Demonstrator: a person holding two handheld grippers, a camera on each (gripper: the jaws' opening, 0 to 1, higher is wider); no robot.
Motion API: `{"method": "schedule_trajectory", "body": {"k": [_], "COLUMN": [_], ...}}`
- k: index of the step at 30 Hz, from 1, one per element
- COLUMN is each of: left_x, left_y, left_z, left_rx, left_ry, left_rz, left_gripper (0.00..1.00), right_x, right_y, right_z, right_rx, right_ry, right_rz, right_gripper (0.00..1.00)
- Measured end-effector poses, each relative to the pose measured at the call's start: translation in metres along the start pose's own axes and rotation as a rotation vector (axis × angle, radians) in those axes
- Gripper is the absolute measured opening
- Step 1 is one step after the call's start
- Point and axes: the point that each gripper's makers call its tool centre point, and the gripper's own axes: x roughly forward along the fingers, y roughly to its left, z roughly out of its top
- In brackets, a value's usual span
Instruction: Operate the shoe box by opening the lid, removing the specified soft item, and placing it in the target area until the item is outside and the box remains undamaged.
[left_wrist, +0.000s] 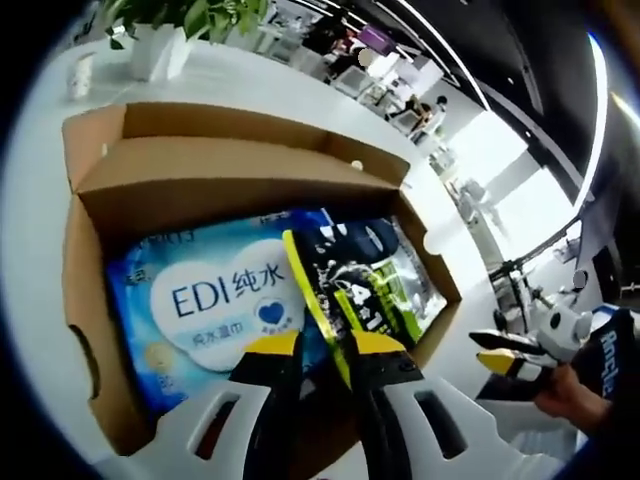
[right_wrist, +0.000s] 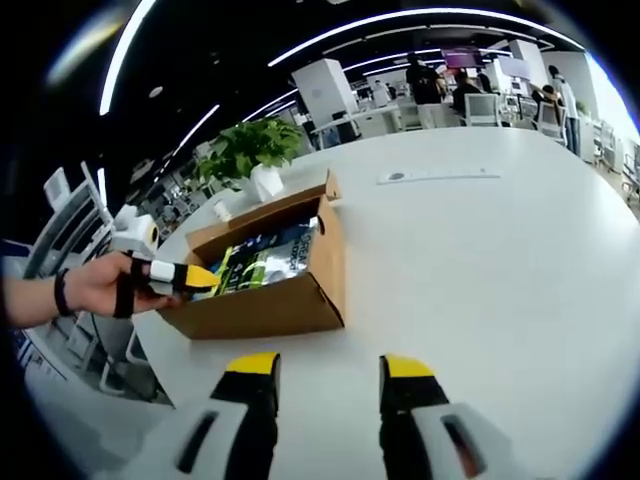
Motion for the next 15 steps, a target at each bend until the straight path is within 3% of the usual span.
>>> {"method": "schedule_trajectory", "body": {"k": [4,6,8,15], "left_x": [0.001,0.001,0.001,-0.003], "left_y": [-0.003,-0.003,-0.002,0.007], "left_z": [0.000,0.004,0.004,0.003], "left_rx": [-0.009,-0.016,-0.073,-0.027], "left_ry": [-0.001,-0.021,-0.024,-0.006], "left_rz": [-0.018,-0.025,-0.036,-0.009], "left_gripper": [0.09,0.01,0.00,0.00], "right_x": [-0.001,0.000,0.000,0.006], "right_y": [0.002,0.003,0.004,0.013], "right_z": [-0.001,-0.003,-0.003,0.002], "right_rx": [0.002,0.000,0.000,0.003], "right_ry": [0.002,0.011,0.012,0.003], "right_rz": [0.003,0.005,0.007,0.021], "right_gripper": [0.37,0.37,0.37,0.36]}}
